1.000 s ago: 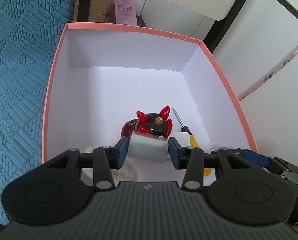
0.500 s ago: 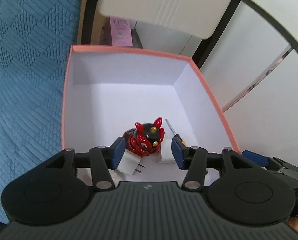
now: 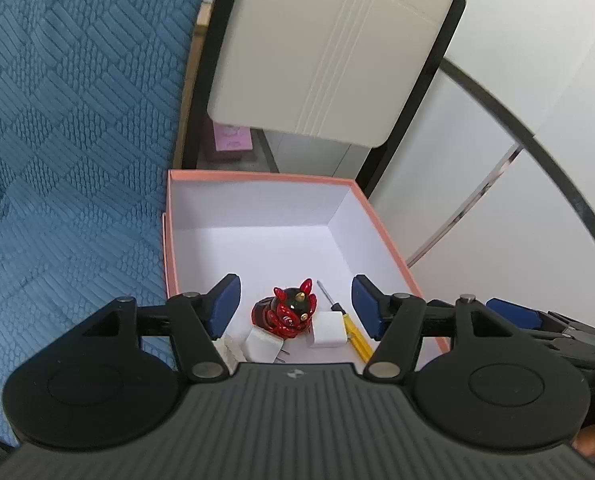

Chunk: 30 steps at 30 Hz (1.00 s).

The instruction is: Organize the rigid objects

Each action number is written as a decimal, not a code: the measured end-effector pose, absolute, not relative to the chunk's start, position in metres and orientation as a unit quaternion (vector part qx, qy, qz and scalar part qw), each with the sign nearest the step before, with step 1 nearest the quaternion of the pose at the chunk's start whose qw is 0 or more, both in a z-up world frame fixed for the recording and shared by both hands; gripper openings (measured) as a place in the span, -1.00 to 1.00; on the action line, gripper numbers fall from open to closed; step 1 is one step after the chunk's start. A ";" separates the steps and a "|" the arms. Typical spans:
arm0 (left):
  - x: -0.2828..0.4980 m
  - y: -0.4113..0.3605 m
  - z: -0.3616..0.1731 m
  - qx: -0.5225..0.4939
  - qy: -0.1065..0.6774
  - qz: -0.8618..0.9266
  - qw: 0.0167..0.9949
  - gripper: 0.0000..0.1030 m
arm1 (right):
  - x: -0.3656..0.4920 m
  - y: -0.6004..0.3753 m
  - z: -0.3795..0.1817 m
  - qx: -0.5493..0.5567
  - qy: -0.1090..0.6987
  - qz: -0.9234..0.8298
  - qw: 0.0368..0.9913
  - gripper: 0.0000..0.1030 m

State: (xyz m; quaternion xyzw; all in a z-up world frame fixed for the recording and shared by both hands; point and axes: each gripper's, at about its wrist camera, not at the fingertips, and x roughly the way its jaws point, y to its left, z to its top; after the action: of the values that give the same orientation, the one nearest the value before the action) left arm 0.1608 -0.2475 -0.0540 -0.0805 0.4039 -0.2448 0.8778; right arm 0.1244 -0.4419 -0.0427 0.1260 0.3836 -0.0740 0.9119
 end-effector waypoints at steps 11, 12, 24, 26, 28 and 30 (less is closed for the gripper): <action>0.122 -0.205 -0.020 -0.070 0.363 -0.249 0.895 0.43 | 0.096 -0.406 -0.013 0.108 0.363 -0.070 0.923 1.00; 0.118 -0.200 -0.019 -0.070 0.361 -0.251 0.895 0.43 | 0.094 -0.402 -0.012 0.109 0.362 -0.071 0.923 1.00; 0.073 -0.163 -0.010 -0.070 0.342 -0.255 0.902 0.81 | 0.057 -0.364 0.004 0.098 0.358 -0.072 0.926 1.00; 0.068 -0.161 -0.010 -0.063 0.340 -0.246 0.905 0.87 | 0.052 -0.360 0.004 0.098 0.356 -0.071 0.926 1.00; 0.064 -0.159 -0.009 -0.062 0.339 -0.241 0.907 0.89 | 0.048 -0.357 0.003 0.099 0.359 -0.071 0.925 1.00; 0.059 -0.155 -0.010 -0.065 0.339 -0.239 0.908 0.90 | 0.044 -0.354 0.002 0.102 0.359 -0.072 0.925 1.00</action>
State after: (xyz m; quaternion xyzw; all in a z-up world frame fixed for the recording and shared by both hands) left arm 0.0594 -0.1555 -0.0098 -0.0653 0.3392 -0.2386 0.9076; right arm 0.0437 -0.3540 0.0023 0.1021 0.3590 -0.0724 0.9249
